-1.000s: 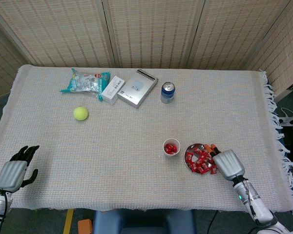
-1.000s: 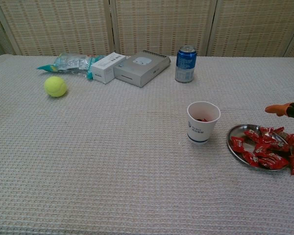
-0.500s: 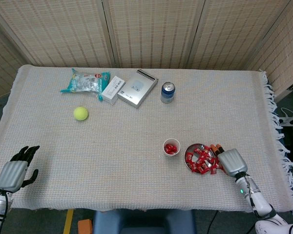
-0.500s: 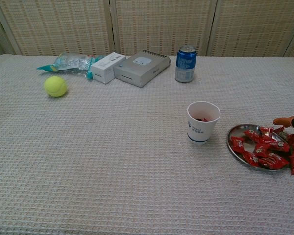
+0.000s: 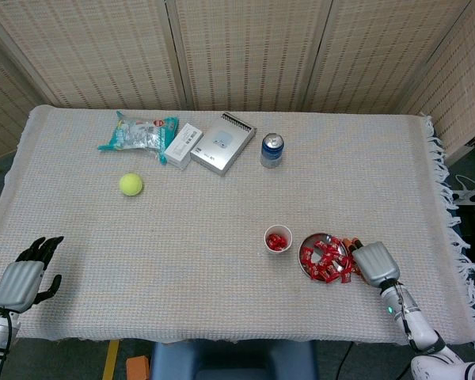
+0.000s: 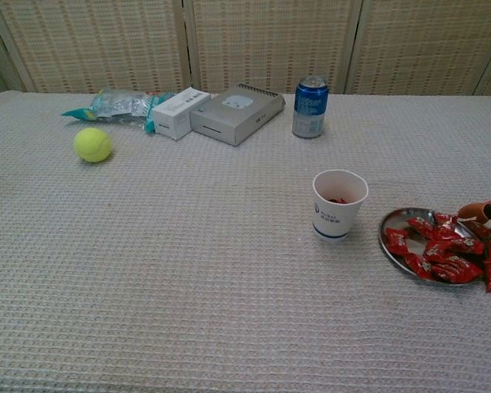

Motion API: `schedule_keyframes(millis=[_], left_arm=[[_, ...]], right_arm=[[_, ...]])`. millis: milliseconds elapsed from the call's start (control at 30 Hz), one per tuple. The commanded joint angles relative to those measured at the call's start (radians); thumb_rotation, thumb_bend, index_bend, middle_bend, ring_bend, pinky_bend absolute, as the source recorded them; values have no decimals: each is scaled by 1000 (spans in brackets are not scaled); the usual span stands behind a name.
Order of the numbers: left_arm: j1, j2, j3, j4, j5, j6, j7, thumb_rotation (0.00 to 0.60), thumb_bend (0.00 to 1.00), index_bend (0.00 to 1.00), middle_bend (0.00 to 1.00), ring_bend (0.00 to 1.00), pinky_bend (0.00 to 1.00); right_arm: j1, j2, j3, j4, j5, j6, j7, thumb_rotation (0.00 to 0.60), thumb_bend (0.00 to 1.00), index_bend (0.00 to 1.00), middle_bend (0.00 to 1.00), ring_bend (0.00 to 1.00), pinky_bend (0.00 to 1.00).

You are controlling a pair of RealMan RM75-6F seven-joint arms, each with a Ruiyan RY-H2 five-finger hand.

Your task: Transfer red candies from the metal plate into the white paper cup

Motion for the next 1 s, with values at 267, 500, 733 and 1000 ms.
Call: schedule_keyframes(millis=[267, 500, 733, 1000], left_arm=[[-1, 1, -1, 2, -1, -1, -5, 600, 474, 0, 72, 39, 197], [-3, 3, -1, 5, -2, -7, -14, 600, 474, 0, 72, 38, 197], [-3, 4, 0, 5, 2, -4, -19, 600, 473, 0, 72, 38, 197], [-3, 4, 1, 4, 2, -5, -16, 600, 473, 0, 73, 38, 197]], right_arm=[[0, 2, 1, -17, -1, 7, -38, 600, 165, 328, 306, 733, 1000], [8, 6, -2, -51, 3, 34, -149, 600, 171, 330, 310, 739, 1000], [6, -7, -9, -65, 24, 53, -233, 600, 186, 353, 356, 756, 1000], [4, -22, -16, -57, 29, 56, -258, 600, 197, 394, 376, 771, 1000]])
